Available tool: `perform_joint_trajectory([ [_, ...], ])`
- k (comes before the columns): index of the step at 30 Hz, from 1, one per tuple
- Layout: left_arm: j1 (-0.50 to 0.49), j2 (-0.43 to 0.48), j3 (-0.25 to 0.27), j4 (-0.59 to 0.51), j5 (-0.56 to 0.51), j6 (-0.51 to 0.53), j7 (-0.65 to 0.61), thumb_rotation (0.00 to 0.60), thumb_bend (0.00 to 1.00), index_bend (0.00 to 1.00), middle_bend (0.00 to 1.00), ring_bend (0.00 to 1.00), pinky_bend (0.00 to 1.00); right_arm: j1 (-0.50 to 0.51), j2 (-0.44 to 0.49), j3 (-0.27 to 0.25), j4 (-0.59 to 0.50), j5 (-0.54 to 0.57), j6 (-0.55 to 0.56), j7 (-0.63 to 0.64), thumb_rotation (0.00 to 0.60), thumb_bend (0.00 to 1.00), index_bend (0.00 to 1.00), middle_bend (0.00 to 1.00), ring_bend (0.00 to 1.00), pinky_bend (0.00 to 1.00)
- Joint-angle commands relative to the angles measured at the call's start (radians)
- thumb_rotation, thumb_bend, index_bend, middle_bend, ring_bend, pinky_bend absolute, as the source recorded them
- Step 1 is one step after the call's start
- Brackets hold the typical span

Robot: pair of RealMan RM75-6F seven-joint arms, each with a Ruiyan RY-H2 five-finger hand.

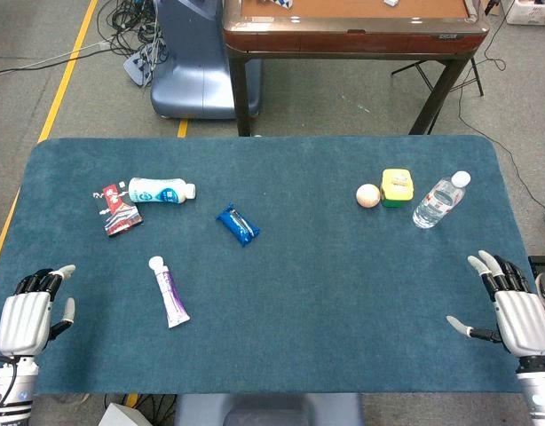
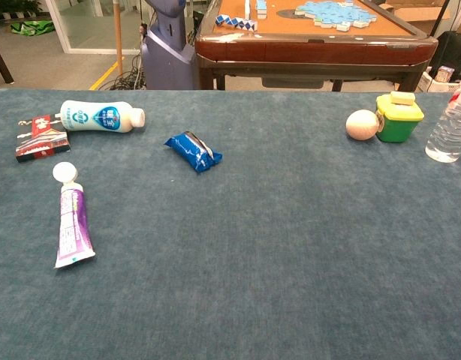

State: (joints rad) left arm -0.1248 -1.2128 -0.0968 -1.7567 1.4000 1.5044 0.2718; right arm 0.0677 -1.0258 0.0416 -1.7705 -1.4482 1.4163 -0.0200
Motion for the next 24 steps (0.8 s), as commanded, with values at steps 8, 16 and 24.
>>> perform_joint_trajectory([
  [8,-0.006,0.013,0.011,-0.002,0.021,-0.014,-0.011,0.600,0.47,0.22,0.30,0.18,0.18,0.007,0.003,0.007,-0.003,-0.009,0.001,0.002,0.466,0.05,0.09,0.07,0.00,0.00],
  [16,-0.091,0.076,0.036,0.040,0.171,-0.117,-0.214,0.600,0.47,0.27,0.31,0.20,0.18,0.019,0.053,0.045,-0.041,-0.030,0.043,-0.019,0.467,0.05,0.09,0.07,0.00,0.00],
  [24,-0.273,0.115,0.080,0.114,0.367,-0.299,-0.467,0.600,0.47,0.29,0.34,0.22,0.18,0.034,0.119,0.070,-0.112,-0.026,0.046,-0.051,0.466,0.05,0.09,0.07,0.00,0.00],
])
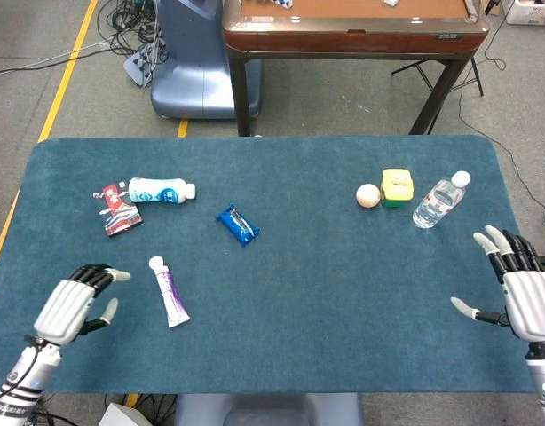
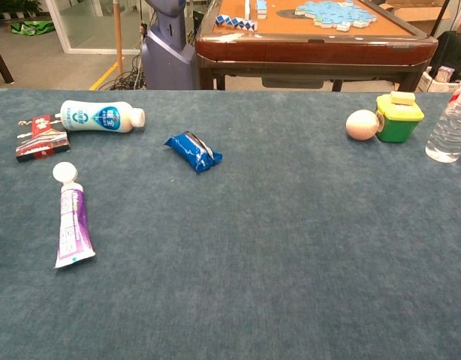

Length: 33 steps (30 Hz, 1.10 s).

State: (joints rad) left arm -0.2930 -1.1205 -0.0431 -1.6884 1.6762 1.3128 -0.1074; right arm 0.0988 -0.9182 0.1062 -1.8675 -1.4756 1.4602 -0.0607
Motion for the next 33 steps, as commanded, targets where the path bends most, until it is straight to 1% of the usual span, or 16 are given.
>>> perform_joint_trajectory([
  [1,-0.125,0.020,0.027,0.051,0.101,-0.127,-0.094,0.600,0.47,0.29,0.34,0.22,0.18,0.003,0.014,0.005,-0.020,0.002,0.002,-0.014,0.466,0.05,0.09,0.07,0.00,0.00],
  [5,-0.205,-0.008,0.030,0.084,0.125,-0.210,-0.128,0.600,0.47,0.29,0.34,0.22,0.18,0.003,0.017,0.001,-0.032,0.011,-0.005,-0.016,0.467,0.05,0.08,0.07,0.00,0.00],
  [9,-0.275,-0.055,0.033,0.134,0.133,-0.283,-0.138,0.600,0.47,0.29,0.34,0.22,0.18,-0.001,0.008,-0.006,-0.027,0.022,-0.011,-0.012,0.468,0.05,0.08,0.07,0.00,0.00],
  [13,-0.324,-0.089,0.041,0.166,0.131,-0.347,-0.105,0.600,0.47,0.28,0.34,0.22,0.18,-0.007,0.003,-0.010,-0.021,0.029,-0.008,-0.007,0.468,0.05,0.08,0.07,0.00,0.00],
  [15,-0.340,-0.104,0.046,0.178,0.130,-0.369,-0.062,0.600,0.47,0.27,0.33,0.22,0.18,-0.009,0.002,-0.013,-0.018,0.032,-0.010,-0.006,0.466,0.05,0.08,0.07,0.00,0.00],
  [20,-0.351,-0.128,0.060,0.191,0.115,-0.397,0.052,0.600,0.47,0.27,0.33,0.22,0.18,-0.012,-0.003,-0.018,-0.010,0.038,-0.014,0.004,0.466,0.05,0.08,0.07,0.00,0.00],
  [26,-0.352,-0.128,0.078,0.173,0.078,-0.424,0.142,0.600,0.47,0.27,0.33,0.22,0.17,-0.016,-0.013,-0.022,0.005,0.041,-0.014,0.019,0.468,0.05,0.08,0.07,0.00,0.00],
  [33,-0.337,-0.138,0.092,0.162,0.048,-0.423,0.271,0.600,0.47,0.27,0.33,0.22,0.17,-0.019,-0.016,-0.026,0.017,0.041,-0.017,0.032,0.469,0.05,0.08,0.07,0.00,0.00],
])
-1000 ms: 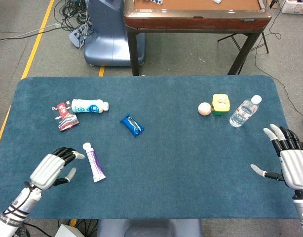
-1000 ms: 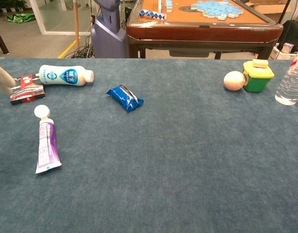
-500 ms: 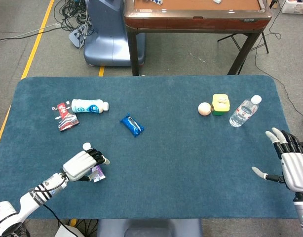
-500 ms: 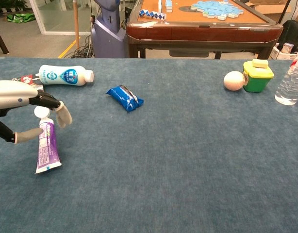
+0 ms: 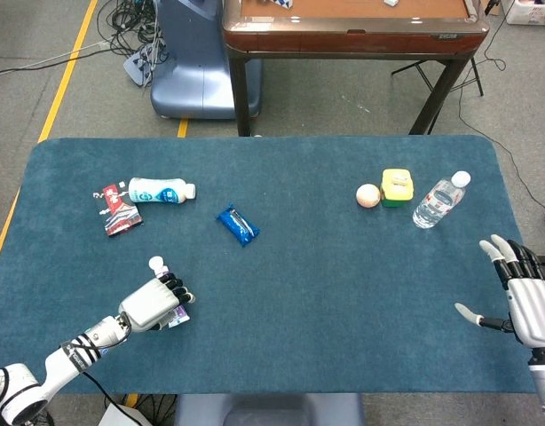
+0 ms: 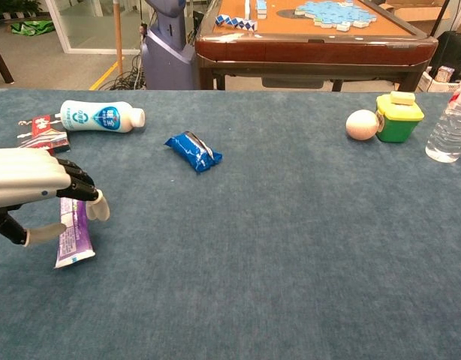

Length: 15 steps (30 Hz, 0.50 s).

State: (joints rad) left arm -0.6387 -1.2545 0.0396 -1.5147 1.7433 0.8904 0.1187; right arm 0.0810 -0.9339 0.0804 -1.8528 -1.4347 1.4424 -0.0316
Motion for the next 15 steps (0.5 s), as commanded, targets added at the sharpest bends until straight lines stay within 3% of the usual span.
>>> perform_joint_trajectory([
  [1,0.010,-0.003,0.012,-0.015,-0.022,0.000,0.055,0.600,0.47,0.27,0.33,0.22,0.17,-0.002,0.000,-0.001,0.003,0.001,0.001,0.005,0.469,0.05,0.08,0.07,0.00,0.00],
  [15,0.029,0.015,0.042,-0.056,-0.069,0.001,0.180,0.600,0.47,0.29,0.33,0.21,0.16,-0.019,-0.001,-0.011,0.009,-0.007,0.017,0.022,0.468,0.05,0.07,0.07,0.00,0.00],
])
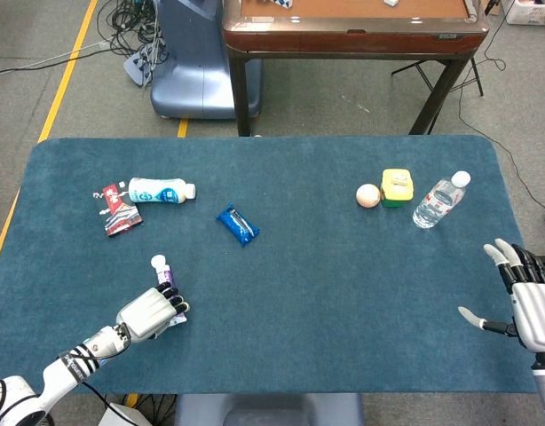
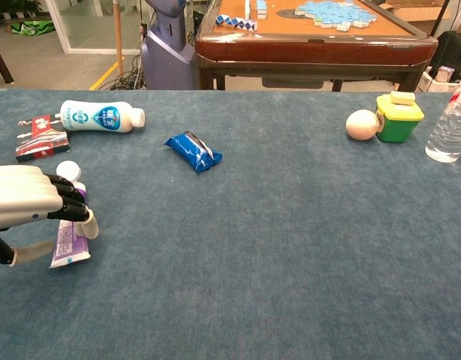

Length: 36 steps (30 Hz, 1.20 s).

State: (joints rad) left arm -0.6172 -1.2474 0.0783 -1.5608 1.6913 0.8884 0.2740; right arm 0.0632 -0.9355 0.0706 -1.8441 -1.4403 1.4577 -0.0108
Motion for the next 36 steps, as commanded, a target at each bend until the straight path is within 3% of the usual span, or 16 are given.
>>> perform_joint_trajectory([
  [1,0.009,0.011,0.004,-0.012,-0.022,0.004,0.032,0.600,0.47,0.29,0.33,0.21,0.16,-0.002,0.000,-0.001,0.001,-0.002,0.003,0.002,0.467,0.05,0.07,0.07,0.00,0.00],
  [14,0.046,0.054,0.002,0.004,-0.092,0.037,0.147,0.600,0.47,0.29,0.33,0.21,0.16,-0.007,-0.003,-0.002,0.004,-0.004,0.006,0.010,0.466,0.05,0.07,0.07,0.00,0.00],
  [21,0.094,0.052,-0.048,0.000,-0.243,0.078,0.188,0.600,0.47,0.29,0.33,0.21,0.16,-0.004,-0.008,-0.002,0.008,-0.005,-0.001,0.013,0.468,0.05,0.07,0.07,0.00,0.00],
  [24,0.112,0.045,-0.072,-0.028,-0.310,0.102,0.195,0.593,0.38,0.24,0.31,0.21,0.16,-0.003,-0.010,-0.001,0.011,-0.003,-0.004,0.016,0.467,0.05,0.07,0.07,0.00,0.00],
  [26,0.122,0.026,-0.081,-0.031,-0.330,0.130,0.230,0.552,0.31,0.22,0.30,0.21,0.16,-0.003,-0.009,-0.001,0.013,-0.001,-0.006,0.018,0.466,0.05,0.07,0.07,0.00,0.00],
  [30,0.129,-0.017,-0.094,-0.038,-0.379,0.153,0.291,0.365,0.26,0.21,0.29,0.22,0.17,-0.007,-0.007,-0.002,0.015,0.002,-0.002,0.022,0.467,0.05,0.07,0.07,0.00,0.00],
  [36,0.126,-0.080,-0.115,-0.043,-0.458,0.172,0.370,0.221,0.23,0.20,0.30,0.22,0.18,-0.021,-0.001,-0.007,0.022,0.010,0.007,0.035,0.468,0.05,0.07,0.07,0.00,0.00],
])
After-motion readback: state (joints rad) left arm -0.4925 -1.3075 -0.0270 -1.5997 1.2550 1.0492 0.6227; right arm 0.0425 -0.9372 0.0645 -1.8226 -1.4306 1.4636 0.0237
